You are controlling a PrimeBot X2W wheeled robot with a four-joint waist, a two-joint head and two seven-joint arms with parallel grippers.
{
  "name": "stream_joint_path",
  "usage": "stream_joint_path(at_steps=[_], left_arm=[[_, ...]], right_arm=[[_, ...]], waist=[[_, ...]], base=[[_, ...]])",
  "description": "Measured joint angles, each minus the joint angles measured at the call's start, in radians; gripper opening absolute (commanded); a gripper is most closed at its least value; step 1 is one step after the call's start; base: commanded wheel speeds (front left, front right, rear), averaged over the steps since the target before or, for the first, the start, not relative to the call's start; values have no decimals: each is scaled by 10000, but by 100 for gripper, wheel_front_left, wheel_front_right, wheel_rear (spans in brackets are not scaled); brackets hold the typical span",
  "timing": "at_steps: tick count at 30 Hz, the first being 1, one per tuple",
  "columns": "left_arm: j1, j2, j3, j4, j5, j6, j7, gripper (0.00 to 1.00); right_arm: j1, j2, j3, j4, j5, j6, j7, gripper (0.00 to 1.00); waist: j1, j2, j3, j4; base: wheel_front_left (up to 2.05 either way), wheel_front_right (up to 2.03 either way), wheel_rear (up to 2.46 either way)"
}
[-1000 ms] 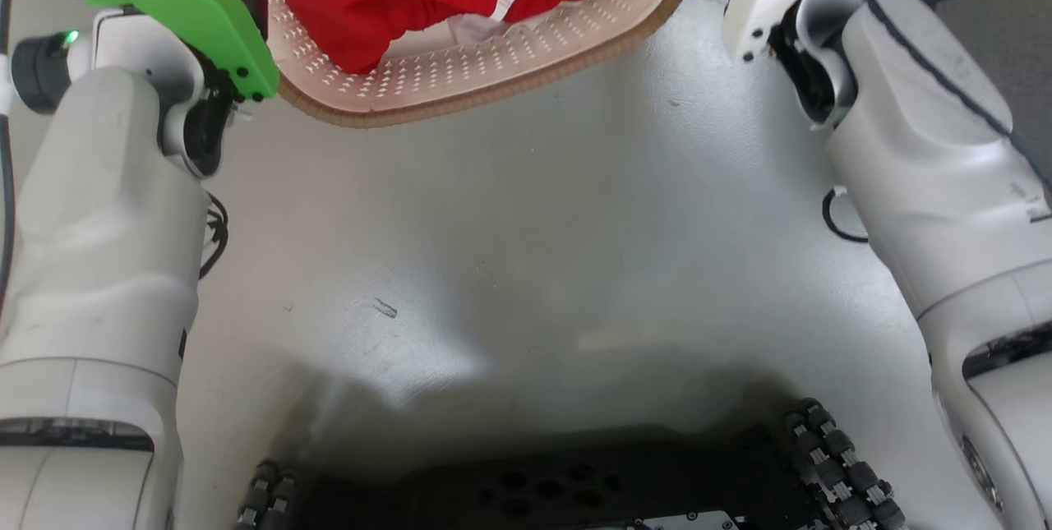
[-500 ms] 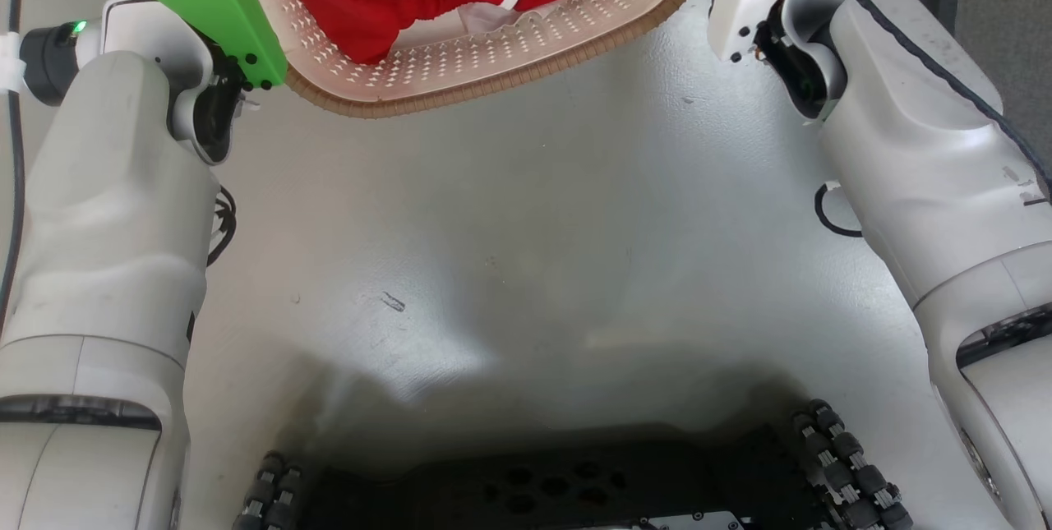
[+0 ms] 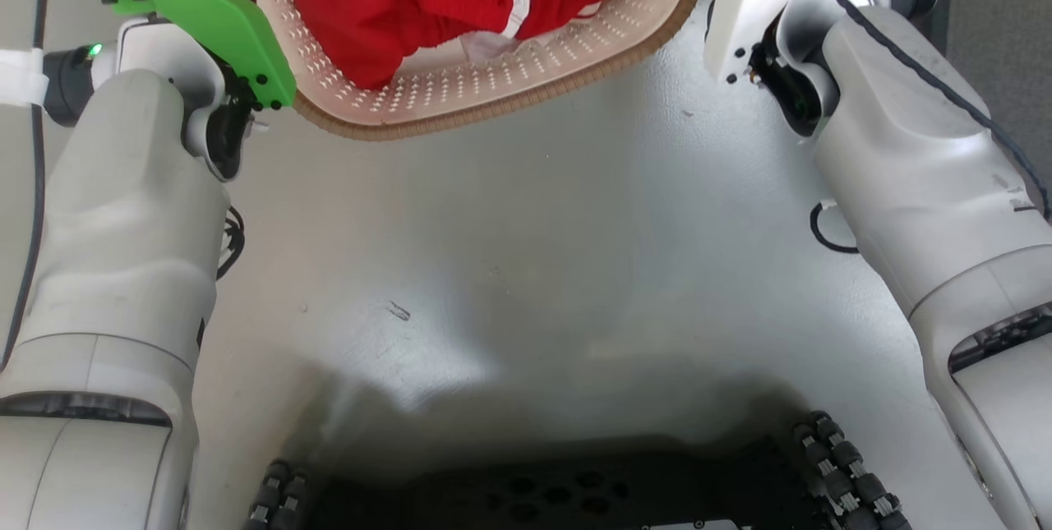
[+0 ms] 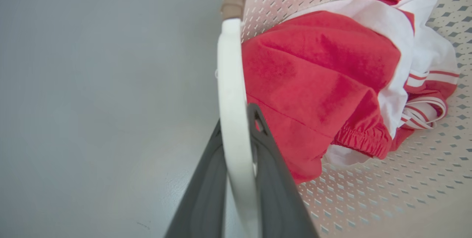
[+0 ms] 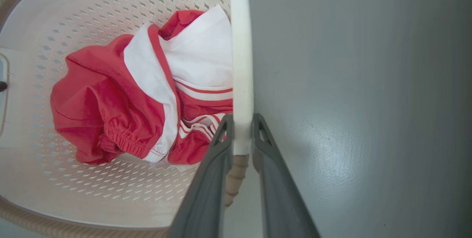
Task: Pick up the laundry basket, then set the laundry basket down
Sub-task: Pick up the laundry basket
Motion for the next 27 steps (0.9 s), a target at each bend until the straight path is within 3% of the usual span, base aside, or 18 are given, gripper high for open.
stream_joint_path(at_steps=[27], left_arm=[[1512,-345,-63,1588,-366,-121,-169,0]], right_arm=[[2041,188,859,869,1593,265,-240,0]], waist=[[0,0,-2388,-162]], base=[[0,0,0]])
